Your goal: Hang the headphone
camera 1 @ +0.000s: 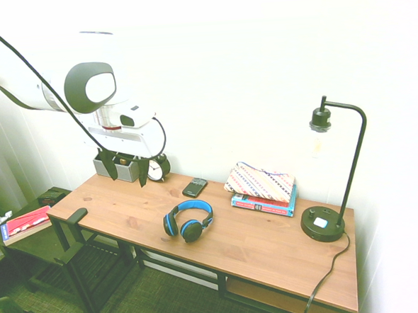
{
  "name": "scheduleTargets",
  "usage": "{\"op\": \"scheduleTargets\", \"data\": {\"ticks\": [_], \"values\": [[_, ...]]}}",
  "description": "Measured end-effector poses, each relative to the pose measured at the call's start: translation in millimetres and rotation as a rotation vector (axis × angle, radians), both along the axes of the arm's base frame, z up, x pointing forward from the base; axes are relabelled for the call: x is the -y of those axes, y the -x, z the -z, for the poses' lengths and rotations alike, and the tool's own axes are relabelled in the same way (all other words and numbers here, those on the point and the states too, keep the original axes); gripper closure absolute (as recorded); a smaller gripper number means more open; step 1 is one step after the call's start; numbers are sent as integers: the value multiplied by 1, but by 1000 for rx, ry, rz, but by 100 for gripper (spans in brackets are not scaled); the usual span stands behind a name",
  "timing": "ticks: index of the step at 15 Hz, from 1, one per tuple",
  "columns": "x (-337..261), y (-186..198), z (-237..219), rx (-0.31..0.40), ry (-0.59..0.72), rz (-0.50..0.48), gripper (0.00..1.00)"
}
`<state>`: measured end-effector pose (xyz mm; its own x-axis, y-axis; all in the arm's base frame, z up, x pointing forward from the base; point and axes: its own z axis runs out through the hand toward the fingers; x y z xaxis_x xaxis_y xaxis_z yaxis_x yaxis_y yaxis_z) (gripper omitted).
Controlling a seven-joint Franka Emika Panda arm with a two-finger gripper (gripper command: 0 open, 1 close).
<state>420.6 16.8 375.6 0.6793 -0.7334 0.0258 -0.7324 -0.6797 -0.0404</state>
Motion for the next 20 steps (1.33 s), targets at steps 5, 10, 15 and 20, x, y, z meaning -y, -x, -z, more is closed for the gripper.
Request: {"op": "scheduleTargets", "data": {"ticks": [5,10,15,20], "values": [[26,-35,20,50,28,200,0],[74,-127,87,34,38,544,0],[92,-191,142,35,12,838,0],[85,-214,185,3,-14,906,100]]}}
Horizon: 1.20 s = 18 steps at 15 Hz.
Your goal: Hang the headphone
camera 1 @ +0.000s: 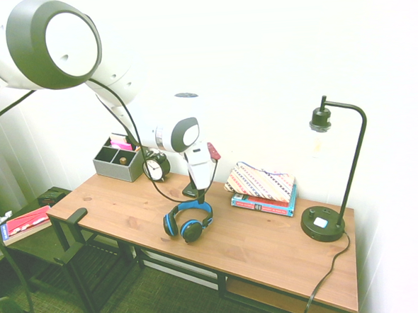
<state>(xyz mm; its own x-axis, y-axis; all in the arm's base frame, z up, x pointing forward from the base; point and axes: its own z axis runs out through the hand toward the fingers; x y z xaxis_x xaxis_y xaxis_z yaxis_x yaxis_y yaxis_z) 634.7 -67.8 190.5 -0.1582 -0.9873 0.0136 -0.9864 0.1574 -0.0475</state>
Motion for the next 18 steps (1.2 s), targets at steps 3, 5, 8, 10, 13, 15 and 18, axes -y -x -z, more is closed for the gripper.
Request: {"op": "scheduleTargets", "data": {"ticks": [3,5,8,10,13,15,18], "values": [[5,-11,9,8,-9,26,100],[10,-15,12,5,-13,40,100],[15,-17,19,-8,-19,56,100],[19,-17,20,-11,-19,60,100],[24,-15,21,-20,-28,65,100],[28,-14,22,-25,-33,67,100],[31,-12,24,-29,-36,66,100]]}}
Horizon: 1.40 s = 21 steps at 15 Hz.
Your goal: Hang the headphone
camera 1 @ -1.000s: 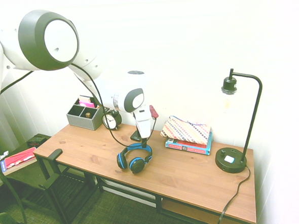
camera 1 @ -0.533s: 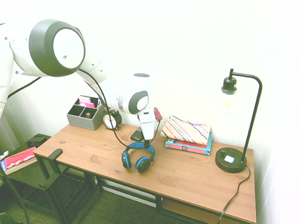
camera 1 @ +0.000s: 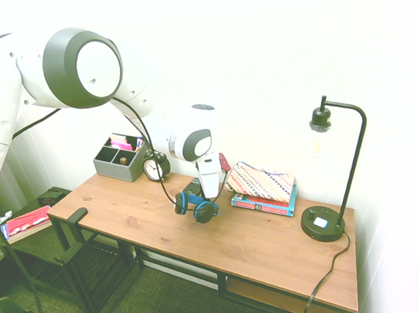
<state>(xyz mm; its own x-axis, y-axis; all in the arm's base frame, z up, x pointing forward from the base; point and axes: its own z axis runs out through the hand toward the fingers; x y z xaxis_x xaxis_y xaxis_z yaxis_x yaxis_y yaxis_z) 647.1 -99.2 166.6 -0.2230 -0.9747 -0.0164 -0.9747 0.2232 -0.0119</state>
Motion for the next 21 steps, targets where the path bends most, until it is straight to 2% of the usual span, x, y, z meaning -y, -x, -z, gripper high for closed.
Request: {"op": "scheduleTargets", "data": {"ticks": [7,11,14,17,21], "values": [[0,1,-2,-3,-2,-6,100],[-10,-7,-19,48,6,-27,100],[-20,-13,-58,103,7,-42,100],[-33,-3,-104,142,5,-67,100],[-77,28,-186,148,-17,-157,100]]}}
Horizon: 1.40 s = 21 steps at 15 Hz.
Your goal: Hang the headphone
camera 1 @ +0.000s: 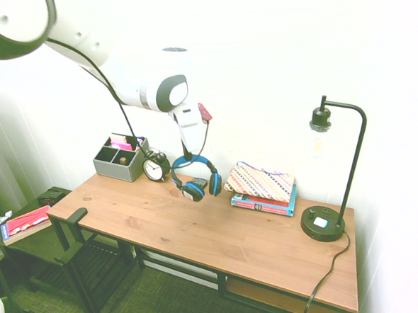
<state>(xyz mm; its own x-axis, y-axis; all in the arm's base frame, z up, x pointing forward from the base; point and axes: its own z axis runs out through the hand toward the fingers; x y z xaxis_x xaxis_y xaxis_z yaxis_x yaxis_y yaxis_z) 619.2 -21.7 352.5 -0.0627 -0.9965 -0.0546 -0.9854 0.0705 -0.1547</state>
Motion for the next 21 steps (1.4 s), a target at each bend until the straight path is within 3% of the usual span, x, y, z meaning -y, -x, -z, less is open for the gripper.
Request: {"op": "scheduleTargets", "data": {"ticks": [2,5,8,12,16,21], "values": [[-52,18,-26,-14,-8,-101,100],[-131,41,-29,-37,-9,-247,100],[-208,70,-14,-74,23,-402,100],[-311,127,39,-119,72,-573,100],[-346,157,90,-155,94,-645,100],[-366,204,119,-188,126,-724,100]]}}
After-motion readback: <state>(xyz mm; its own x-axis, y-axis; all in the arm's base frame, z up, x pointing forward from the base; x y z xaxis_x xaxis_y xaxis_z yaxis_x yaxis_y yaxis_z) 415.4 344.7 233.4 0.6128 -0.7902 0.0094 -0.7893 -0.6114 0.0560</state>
